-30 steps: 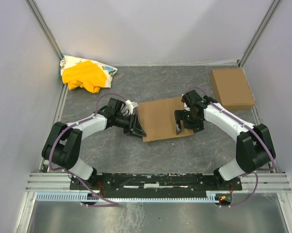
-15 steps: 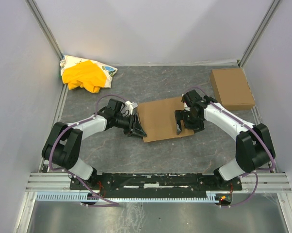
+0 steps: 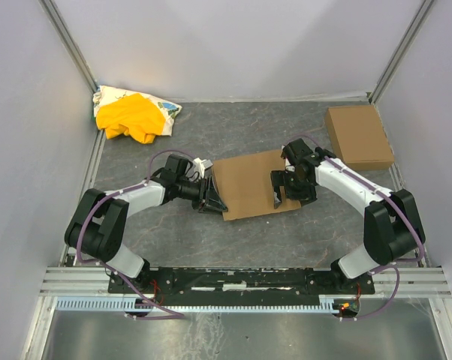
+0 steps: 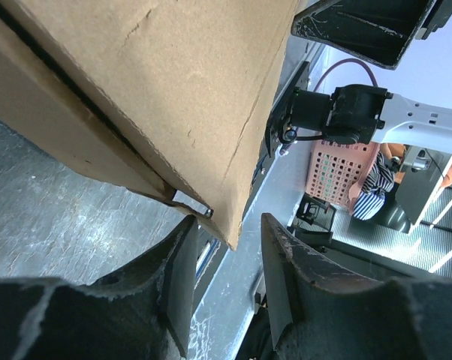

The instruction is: Fold the paper box

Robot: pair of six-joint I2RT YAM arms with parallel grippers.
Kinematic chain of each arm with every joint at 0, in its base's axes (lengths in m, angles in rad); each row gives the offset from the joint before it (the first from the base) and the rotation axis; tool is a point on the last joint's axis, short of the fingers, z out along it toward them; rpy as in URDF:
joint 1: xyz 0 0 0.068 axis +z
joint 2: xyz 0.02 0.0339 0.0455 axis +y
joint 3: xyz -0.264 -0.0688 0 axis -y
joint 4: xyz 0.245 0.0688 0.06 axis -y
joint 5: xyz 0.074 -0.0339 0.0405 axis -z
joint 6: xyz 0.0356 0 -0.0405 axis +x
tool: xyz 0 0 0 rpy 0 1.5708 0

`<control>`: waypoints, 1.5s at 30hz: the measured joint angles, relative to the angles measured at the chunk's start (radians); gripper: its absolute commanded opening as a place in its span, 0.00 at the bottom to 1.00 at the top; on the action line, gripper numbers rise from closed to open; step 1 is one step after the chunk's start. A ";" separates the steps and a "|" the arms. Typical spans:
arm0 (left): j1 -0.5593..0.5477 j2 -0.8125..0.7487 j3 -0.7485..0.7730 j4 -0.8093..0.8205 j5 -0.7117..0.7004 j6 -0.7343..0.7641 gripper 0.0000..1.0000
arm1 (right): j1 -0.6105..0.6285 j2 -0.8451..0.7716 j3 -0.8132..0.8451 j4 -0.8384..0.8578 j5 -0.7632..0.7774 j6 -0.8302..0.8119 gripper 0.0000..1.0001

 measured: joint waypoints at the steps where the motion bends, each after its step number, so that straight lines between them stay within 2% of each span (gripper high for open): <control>1: 0.001 0.000 -0.003 0.005 0.002 -0.005 0.47 | -0.001 0.000 0.001 0.000 0.000 0.000 0.95; 21: -0.001 -0.001 0.001 -0.074 0.000 0.040 0.48 | -0.001 -0.058 0.020 -0.011 -0.009 -0.003 0.96; 39: -0.003 0.000 0.072 -0.264 -0.144 0.199 0.47 | -0.001 0.011 -0.008 0.080 -0.061 -0.003 0.93; 45: -0.006 0.006 0.082 -0.288 -0.182 0.211 0.47 | -0.001 0.035 -0.025 0.114 -0.077 -0.003 0.92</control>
